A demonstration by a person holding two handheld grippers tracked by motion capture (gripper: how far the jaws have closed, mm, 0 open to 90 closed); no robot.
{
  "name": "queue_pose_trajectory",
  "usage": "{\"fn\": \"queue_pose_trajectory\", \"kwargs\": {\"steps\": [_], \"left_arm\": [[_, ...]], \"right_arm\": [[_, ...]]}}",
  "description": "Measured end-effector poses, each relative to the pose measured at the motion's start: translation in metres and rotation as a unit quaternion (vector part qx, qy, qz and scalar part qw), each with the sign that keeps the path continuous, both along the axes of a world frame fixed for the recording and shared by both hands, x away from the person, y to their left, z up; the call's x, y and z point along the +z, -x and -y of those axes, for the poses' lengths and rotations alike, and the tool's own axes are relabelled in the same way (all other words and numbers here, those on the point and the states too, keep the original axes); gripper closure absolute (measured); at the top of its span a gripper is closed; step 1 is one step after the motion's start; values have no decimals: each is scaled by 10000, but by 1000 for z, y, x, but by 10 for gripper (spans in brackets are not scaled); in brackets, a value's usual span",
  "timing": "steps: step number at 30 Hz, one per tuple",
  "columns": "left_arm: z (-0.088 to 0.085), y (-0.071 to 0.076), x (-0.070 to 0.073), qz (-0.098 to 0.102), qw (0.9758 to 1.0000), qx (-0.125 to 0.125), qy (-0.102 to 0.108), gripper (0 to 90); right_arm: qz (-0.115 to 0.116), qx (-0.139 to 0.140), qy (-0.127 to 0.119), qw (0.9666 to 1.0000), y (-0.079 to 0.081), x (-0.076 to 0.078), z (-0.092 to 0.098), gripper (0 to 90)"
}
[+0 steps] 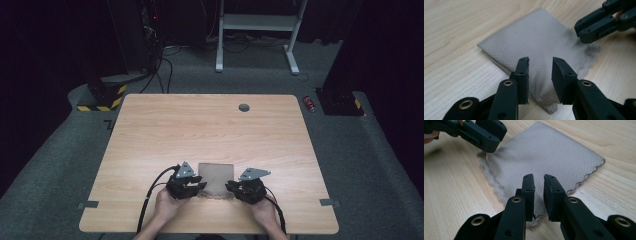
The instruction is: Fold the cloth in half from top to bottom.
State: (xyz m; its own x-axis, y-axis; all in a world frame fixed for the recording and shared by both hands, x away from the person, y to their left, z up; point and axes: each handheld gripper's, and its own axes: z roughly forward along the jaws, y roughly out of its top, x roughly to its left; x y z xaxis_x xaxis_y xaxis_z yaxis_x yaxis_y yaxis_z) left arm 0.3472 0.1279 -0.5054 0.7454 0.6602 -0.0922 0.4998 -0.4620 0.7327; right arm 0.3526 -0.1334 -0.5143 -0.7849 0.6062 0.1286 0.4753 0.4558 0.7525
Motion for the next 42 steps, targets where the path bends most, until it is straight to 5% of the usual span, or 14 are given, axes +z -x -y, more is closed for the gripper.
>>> {"fn": "queue_pose_trajectory", "kwargs": {"steps": [3,6,18,23,27,30,33,35,42], "left_arm": [[0,7,-4,102,9994,-24,-336,663],[-4,14,-9,84,9989,-90,-460,656],[-15,10,-4,73,9994,158,-303,617],[-4,-1,7,193,9989,415,-72,582],[13,-11,3,188,9988,383,-256,560],[15,-18,-6,99,9972,420,-603,553],[9,-24,-7,-1,9970,586,-511,524],[7,-25,-6,86,9947,793,-644,543],[5,-38,-3,-4,9948,884,-505,524]], "right_arm": [[-11,17,80,10000,4,-3,0,765],[65,71,265,9996,8,-5,1,740],[134,-3,311,9994,14,-6,8,705],[74,-120,134,9998,4,-4,9,747],[67,-175,60,9998,-5,-3,0,753],[91,-226,76,9997,-10,-2,-4,751],[99,-345,163,9992,-18,-2,-6,743],[108,-485,175,9986,-23,-3,-5,737],[142,-919,211,9954,-39,-1,-1,674]]}}
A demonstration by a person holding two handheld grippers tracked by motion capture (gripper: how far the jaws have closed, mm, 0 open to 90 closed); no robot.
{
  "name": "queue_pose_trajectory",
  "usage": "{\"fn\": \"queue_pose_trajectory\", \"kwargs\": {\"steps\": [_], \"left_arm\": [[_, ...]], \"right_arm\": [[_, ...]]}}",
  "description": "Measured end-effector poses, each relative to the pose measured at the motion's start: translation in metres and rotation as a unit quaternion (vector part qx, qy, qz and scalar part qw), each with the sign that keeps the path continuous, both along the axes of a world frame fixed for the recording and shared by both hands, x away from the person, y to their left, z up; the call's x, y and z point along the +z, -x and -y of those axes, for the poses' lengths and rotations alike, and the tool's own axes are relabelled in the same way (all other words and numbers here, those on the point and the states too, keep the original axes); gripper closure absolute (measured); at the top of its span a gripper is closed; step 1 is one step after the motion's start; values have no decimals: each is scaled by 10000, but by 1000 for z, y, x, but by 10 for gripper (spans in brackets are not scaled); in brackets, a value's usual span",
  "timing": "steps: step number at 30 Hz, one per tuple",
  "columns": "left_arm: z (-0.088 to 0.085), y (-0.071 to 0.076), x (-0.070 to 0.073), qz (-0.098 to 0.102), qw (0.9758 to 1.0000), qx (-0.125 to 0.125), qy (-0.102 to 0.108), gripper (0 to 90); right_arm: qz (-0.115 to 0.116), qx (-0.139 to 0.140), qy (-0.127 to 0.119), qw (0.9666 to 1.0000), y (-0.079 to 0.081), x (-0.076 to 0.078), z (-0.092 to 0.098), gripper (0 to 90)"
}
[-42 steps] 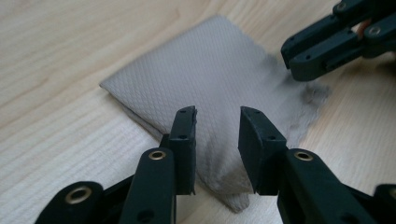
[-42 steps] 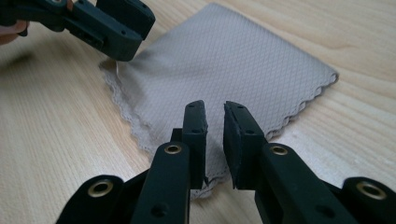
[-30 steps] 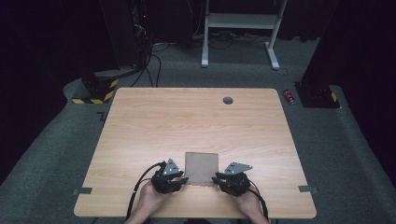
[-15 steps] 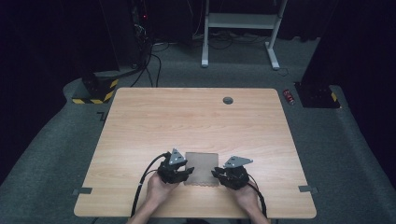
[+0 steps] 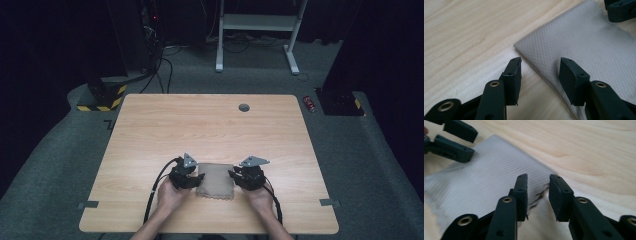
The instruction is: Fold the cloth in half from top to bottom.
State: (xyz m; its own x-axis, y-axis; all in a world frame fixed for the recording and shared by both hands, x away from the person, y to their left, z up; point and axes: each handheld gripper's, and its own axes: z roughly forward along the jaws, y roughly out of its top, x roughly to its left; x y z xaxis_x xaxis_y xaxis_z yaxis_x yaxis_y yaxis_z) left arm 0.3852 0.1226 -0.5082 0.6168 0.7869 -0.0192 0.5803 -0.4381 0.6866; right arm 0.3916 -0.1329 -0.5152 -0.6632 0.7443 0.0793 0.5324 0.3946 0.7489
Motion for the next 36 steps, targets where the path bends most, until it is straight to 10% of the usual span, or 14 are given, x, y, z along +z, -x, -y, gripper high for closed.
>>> {"fn": "queue_pose_trajectory", "kwargs": {"steps": [11,19,23,32,36], "left_arm": [[5,-35,-4,-181,9990,406,86,486],[8,-39,-1,-393,9992,-23,117,757],[13,-46,2,-290,9993,-159,-194,862],[10,-62,-2,-17,9999,117,-58,846],[2,-56,1,33,9997,222,-93,649]], "right_arm": [[-220,-255,9,9994,-32,-2,-4,677],[-240,50,337,9991,-37,0,-13,886],[-134,51,418,9990,-42,5,-14,889],[-49,-129,634,9979,-64,6,-23,888],[-66,-238,492,9985,-64,6,-20,763]]}}
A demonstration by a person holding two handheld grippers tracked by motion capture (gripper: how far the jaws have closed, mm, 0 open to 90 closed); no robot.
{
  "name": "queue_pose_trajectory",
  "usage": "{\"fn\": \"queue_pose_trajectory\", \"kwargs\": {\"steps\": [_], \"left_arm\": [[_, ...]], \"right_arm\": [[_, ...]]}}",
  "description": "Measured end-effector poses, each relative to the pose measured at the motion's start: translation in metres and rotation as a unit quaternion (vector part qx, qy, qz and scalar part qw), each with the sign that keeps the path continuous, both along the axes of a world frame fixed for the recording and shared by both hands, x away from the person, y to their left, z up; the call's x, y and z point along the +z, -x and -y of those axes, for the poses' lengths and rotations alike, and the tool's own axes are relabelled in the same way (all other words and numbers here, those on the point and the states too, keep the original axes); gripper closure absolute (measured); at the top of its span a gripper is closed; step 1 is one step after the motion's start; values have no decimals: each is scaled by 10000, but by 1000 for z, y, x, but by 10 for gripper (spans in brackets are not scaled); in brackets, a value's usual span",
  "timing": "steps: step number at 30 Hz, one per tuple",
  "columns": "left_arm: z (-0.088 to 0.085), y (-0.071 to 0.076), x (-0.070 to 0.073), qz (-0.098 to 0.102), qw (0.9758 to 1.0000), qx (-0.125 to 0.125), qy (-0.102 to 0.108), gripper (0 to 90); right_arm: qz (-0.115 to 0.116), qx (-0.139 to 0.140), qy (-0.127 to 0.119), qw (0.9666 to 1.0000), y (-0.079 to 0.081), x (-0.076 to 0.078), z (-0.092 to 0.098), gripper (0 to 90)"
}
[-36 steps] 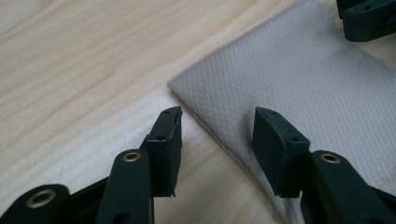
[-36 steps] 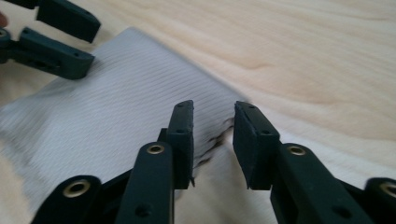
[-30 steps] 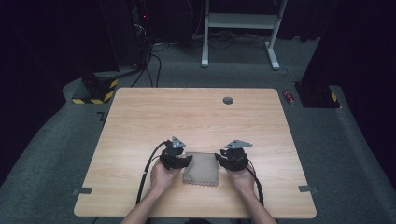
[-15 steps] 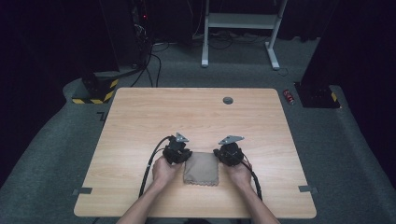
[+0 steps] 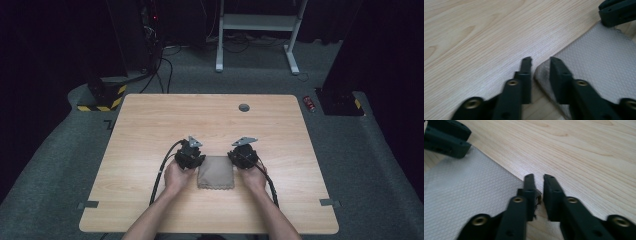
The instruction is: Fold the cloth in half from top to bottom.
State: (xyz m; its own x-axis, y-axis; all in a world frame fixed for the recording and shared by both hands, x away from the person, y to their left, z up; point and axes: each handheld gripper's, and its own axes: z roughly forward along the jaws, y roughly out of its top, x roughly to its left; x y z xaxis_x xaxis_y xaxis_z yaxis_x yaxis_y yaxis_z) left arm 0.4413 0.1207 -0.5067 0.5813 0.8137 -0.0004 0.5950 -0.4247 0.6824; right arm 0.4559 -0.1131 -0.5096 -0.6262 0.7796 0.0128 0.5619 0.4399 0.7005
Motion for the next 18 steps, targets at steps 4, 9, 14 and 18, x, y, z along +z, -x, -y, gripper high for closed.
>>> {"fn": "queue_pose_trajectory", "kwargs": {"steps": [4,9,14,18], "left_arm": [[-18,9,2,48,9998,167,101,575],[-44,23,4,107,9985,344,416,530],[-76,46,2,297,9963,562,580,485],[-104,65,-5,415,9933,886,621,465]], "right_arm": [[50,-63,-152,9999,9,5,13,698],[97,-159,-223,9996,23,7,33,649],[139,-463,-197,9986,44,3,64,619],[205,-780,-127,9967,60,-2,92,597]]}}
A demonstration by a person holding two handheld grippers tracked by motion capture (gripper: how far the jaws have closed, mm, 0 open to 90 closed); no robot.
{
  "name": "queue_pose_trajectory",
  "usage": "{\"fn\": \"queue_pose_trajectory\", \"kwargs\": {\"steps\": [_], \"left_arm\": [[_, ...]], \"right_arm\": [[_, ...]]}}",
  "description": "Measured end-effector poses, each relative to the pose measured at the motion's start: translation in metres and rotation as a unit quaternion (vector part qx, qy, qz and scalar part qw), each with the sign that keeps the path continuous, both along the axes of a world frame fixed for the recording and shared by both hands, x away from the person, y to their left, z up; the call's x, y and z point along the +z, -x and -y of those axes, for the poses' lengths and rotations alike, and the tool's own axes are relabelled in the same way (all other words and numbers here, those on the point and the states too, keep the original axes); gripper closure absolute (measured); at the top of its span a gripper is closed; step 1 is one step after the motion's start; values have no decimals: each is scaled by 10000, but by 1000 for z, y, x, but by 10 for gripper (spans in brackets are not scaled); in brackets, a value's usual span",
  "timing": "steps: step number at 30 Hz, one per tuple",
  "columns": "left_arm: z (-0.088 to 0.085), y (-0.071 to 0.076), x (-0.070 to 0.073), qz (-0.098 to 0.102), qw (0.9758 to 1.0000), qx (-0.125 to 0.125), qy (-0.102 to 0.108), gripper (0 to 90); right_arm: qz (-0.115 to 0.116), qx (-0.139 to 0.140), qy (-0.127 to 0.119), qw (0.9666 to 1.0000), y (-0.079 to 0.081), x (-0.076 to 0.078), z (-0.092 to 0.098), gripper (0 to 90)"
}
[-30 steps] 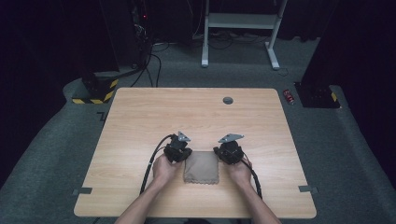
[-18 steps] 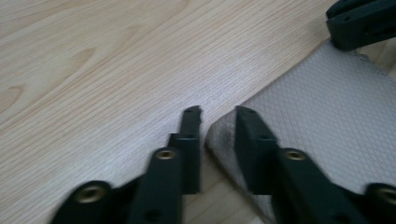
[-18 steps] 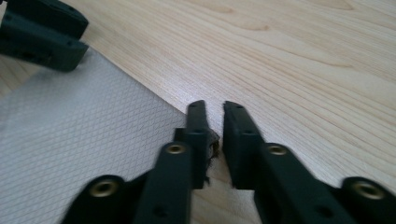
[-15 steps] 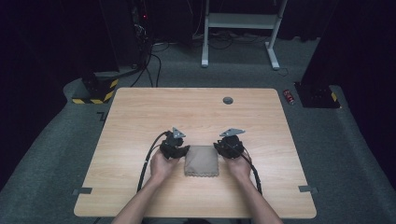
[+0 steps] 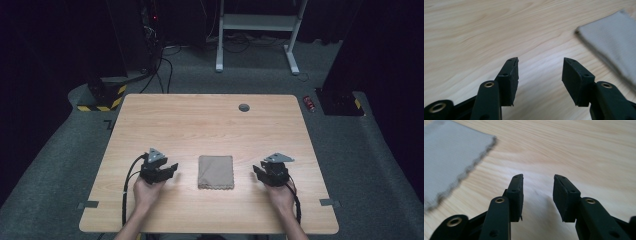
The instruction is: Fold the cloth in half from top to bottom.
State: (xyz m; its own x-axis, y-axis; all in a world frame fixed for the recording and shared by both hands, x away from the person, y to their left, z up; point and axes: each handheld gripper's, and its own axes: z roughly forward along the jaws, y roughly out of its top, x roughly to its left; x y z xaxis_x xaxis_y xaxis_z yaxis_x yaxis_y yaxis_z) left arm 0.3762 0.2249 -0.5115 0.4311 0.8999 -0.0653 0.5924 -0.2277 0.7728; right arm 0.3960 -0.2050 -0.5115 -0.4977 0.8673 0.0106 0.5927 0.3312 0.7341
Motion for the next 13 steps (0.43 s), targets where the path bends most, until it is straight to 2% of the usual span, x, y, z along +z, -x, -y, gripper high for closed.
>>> {"fn": "queue_pose_trajectory", "kwargs": {"steps": [3,5,6,7,8,13], "left_arm": [[-15,10,-5,44,9998,181,4,450],[-20,14,-10,58,9995,285,-105,438],[-22,16,-15,43,9992,309,-233,431],[-21,16,-16,11,9991,335,-277,419],[-20,17,-16,27,9988,328,-372,397],[-18,17,-16,-15,9989,250,-384,312]], "right_arm": [[-8,-201,13,9998,9,-3,15,577],[-23,-271,108,9996,13,-7,21,564],[10,-295,138,9995,14,-9,22,551],[104,-307,105,9994,16,-11,23,532],[104,-326,120,9993,17,-11,24,516],[40,-356,99,9993,17,-11,23,420]]}}
